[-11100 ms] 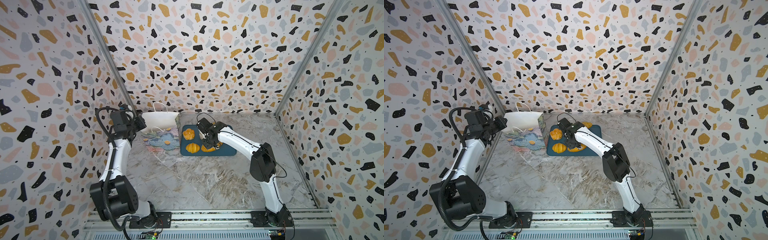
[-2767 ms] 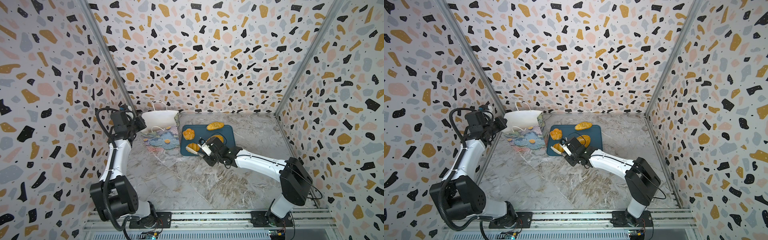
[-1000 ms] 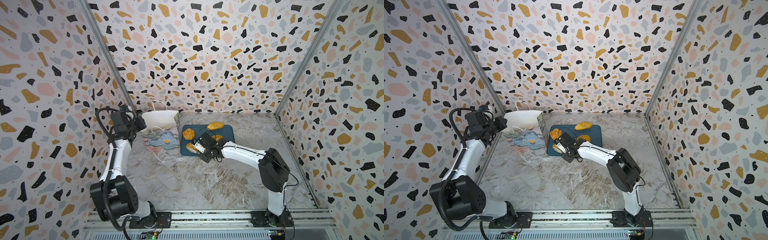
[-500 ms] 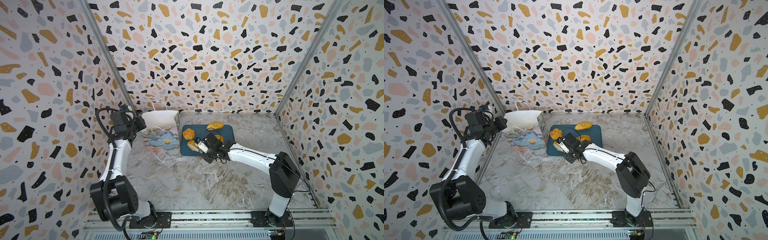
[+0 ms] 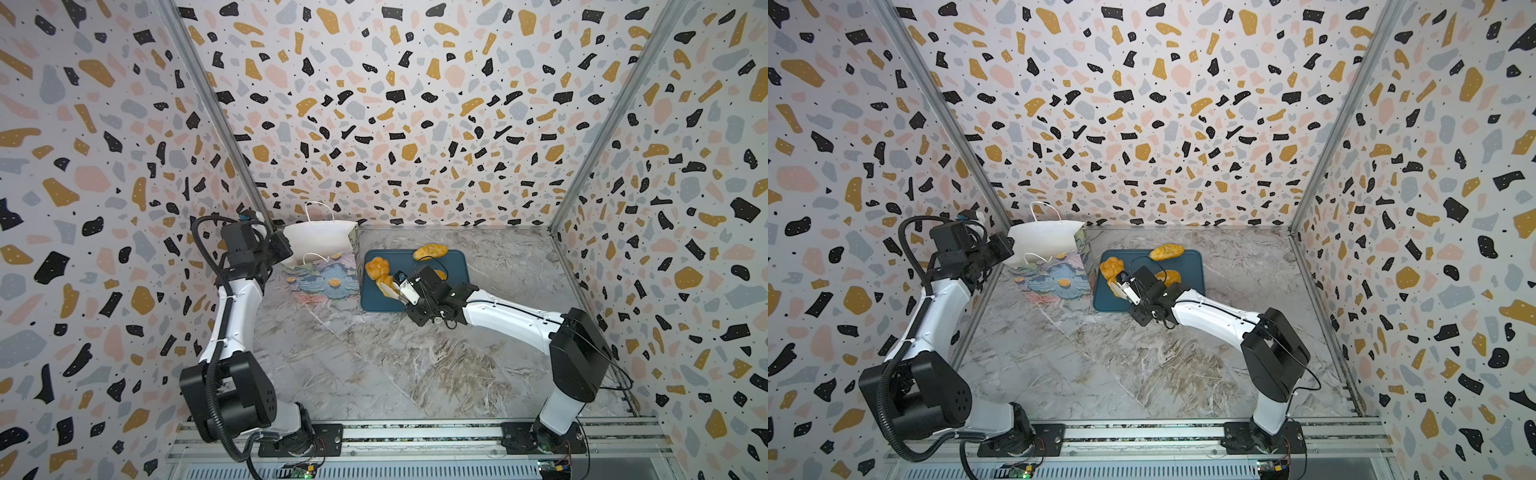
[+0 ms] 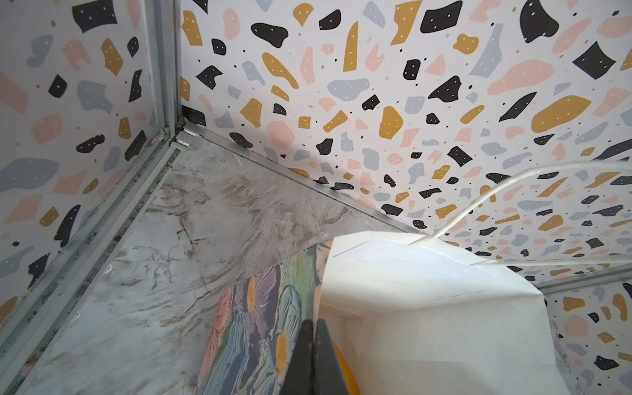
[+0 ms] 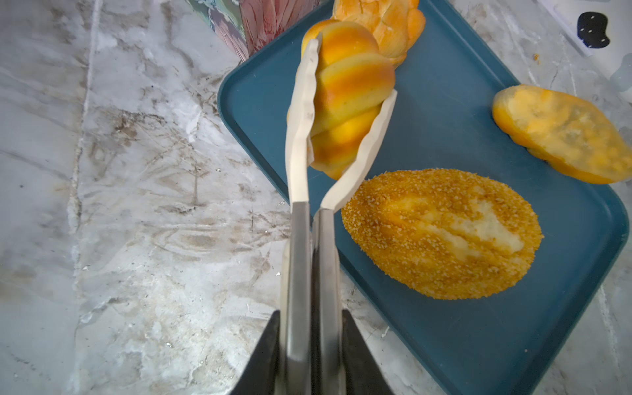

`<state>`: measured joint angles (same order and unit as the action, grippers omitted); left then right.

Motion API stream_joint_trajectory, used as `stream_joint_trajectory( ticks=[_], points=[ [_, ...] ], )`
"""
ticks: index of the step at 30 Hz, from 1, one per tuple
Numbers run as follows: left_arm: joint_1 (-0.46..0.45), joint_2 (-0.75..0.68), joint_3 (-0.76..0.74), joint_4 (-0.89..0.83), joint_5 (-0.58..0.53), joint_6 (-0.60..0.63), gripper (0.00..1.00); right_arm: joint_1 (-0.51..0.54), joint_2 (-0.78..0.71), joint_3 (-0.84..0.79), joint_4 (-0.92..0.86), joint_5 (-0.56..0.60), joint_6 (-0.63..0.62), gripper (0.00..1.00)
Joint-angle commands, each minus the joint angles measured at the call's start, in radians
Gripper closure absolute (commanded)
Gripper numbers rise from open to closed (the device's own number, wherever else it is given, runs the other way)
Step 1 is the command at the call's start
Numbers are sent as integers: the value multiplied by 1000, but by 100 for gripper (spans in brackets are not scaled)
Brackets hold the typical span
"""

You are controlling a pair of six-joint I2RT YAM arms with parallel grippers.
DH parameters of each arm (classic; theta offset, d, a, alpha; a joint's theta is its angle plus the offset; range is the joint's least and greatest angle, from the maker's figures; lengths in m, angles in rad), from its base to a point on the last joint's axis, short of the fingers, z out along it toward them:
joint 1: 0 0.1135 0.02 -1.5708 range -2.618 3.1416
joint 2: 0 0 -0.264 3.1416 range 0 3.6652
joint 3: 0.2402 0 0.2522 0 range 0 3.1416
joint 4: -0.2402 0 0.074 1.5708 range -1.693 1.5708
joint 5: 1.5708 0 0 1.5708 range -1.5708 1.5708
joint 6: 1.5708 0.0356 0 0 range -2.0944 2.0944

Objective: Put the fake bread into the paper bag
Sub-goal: 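Lift the striped bun off the tray with the right gripper's tongs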

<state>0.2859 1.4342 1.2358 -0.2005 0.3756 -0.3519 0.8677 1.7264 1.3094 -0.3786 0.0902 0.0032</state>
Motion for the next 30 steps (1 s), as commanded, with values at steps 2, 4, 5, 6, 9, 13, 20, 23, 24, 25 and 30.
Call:
stream_joint_trajectory(
  ticks=[2, 4, 5, 6, 9, 13, 20, 23, 24, 25, 30],
  points=[
    [1, -17, -7, 24, 5, 7, 100, -4, -88, -12, 70, -13, 40, 79],
    [2, -18, -7, 24, 3, 7, 100, -7, -96, -21, 78, -12, 48, 79],
    [1, -19, -6, 24, 4, 8, 100, -8, -99, -25, 80, -12, 51, 80],
    [1, -20, -6, 24, 4, 8, 100, -9, -102, -27, 84, -12, 54, 80],
    [2, -19, -7, 24, 3, 8, 100, -10, -113, -34, 96, -13, 61, 81],
    [1, -19, -8, 26, 4, 6, 100, -12, -125, -41, 106, -15, 68, 81],
    [2, -20, -7, 24, 3, 8, 100, -13, -147, -36, 127, -17, 75, 81],
    [1, -20, -6, 24, 3, 7, 100, -14, -153, -16, 125, -21, 73, 82],
    [2, -21, -8, 24, 2, 8, 100, -14, -155, -10, 125, -21, 72, 82],
    [1, -20, -8, 24, 2, 7, 100, -13, -158, -3, 122, -24, 71, 81],
    [1, -22, -8, 24, 2, 7, 100, -14, -162, 37, 120, -28, 71, 81]
  ],
)
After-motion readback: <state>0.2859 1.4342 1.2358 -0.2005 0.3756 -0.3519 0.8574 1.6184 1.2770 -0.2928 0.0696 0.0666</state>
